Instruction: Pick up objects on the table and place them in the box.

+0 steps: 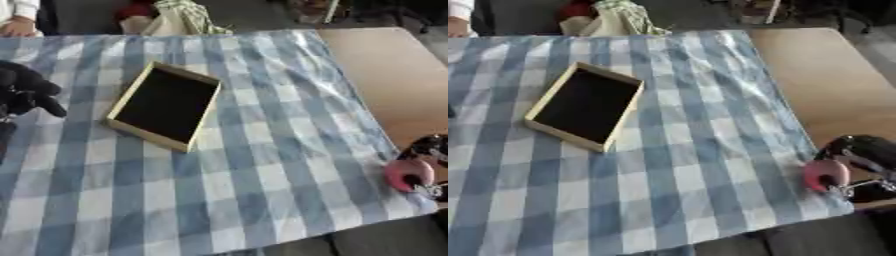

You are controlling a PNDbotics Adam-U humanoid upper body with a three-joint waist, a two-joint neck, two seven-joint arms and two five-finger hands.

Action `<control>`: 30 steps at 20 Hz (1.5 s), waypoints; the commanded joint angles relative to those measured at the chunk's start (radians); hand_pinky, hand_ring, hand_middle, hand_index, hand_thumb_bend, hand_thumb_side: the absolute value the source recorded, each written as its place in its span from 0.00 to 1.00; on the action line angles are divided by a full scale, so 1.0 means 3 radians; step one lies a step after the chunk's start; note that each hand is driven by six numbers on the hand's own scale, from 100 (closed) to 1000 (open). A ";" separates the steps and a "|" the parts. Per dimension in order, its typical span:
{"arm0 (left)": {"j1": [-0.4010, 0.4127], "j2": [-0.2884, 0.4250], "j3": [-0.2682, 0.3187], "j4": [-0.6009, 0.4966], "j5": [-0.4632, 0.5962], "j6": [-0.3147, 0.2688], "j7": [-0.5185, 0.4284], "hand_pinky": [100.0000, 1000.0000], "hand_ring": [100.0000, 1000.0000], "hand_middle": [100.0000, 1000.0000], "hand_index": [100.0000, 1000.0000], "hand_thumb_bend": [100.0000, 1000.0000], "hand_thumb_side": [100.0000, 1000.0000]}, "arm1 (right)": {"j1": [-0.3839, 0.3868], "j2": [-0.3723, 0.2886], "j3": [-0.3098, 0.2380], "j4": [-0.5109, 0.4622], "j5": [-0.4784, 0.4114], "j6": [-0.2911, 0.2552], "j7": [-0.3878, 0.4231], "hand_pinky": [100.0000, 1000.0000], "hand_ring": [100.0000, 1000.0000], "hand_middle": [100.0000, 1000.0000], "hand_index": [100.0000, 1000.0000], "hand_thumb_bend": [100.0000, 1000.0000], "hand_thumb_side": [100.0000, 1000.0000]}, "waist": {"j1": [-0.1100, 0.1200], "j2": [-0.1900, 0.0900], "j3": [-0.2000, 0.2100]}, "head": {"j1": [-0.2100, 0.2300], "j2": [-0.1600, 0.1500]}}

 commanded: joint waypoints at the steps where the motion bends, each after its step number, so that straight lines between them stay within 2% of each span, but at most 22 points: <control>1: -0.0032 0.0001 -0.0011 -0.0064 0.0022 0.0014 -0.0017 0.56 0.69 0.66 0.75 0.00 0.56 | -0.0012 -0.0127 -0.0019 -0.0066 -0.0076 -0.0002 -0.0003 0.78 0.69 0.48 0.72 0.00 0.02 | -0.0004 -0.0032 0.0003 | 0.0001 0.0021; 9: -0.0027 -0.0003 -0.0010 -0.0064 0.0022 0.0034 -0.0040 0.56 0.69 0.66 0.75 0.00 0.56 | 0.0004 -0.0176 -0.0090 -0.0310 -0.0280 0.0053 0.0075 0.78 0.70 0.52 0.75 0.00 0.00 | -0.0020 -0.0047 -0.0006 | 0.0014 0.0021; 20: -0.0023 -0.0009 -0.0010 -0.0064 0.0031 0.0049 -0.0046 0.56 0.69 0.66 0.75 0.00 0.56 | -0.0076 -0.0271 -0.0168 -0.0511 -0.0330 0.0170 -0.0044 0.77 0.69 0.53 0.72 0.00 0.00 | -0.0030 -0.0061 -0.0006 | 0.0036 0.0021; 26: -0.0032 -0.0016 -0.0017 -0.0064 0.0041 0.0060 -0.0050 0.56 0.69 0.66 0.75 0.00 0.56 | -0.0282 -0.0391 -0.0136 -0.0538 -0.0361 0.0167 -0.0090 0.78 0.70 0.54 0.72 0.00 0.00 | -0.0040 -0.0067 0.0022 | 0.0056 0.0021; 30: -0.0045 -0.0022 -0.0024 -0.0064 0.0052 0.0066 -0.0052 0.56 0.69 0.66 0.75 0.00 0.56 | -0.0558 -0.0489 -0.0073 -0.0491 -0.0404 0.0152 -0.0100 0.78 0.69 0.53 0.72 0.00 0.00 | -0.0046 -0.0068 0.0057 | 0.0056 0.0021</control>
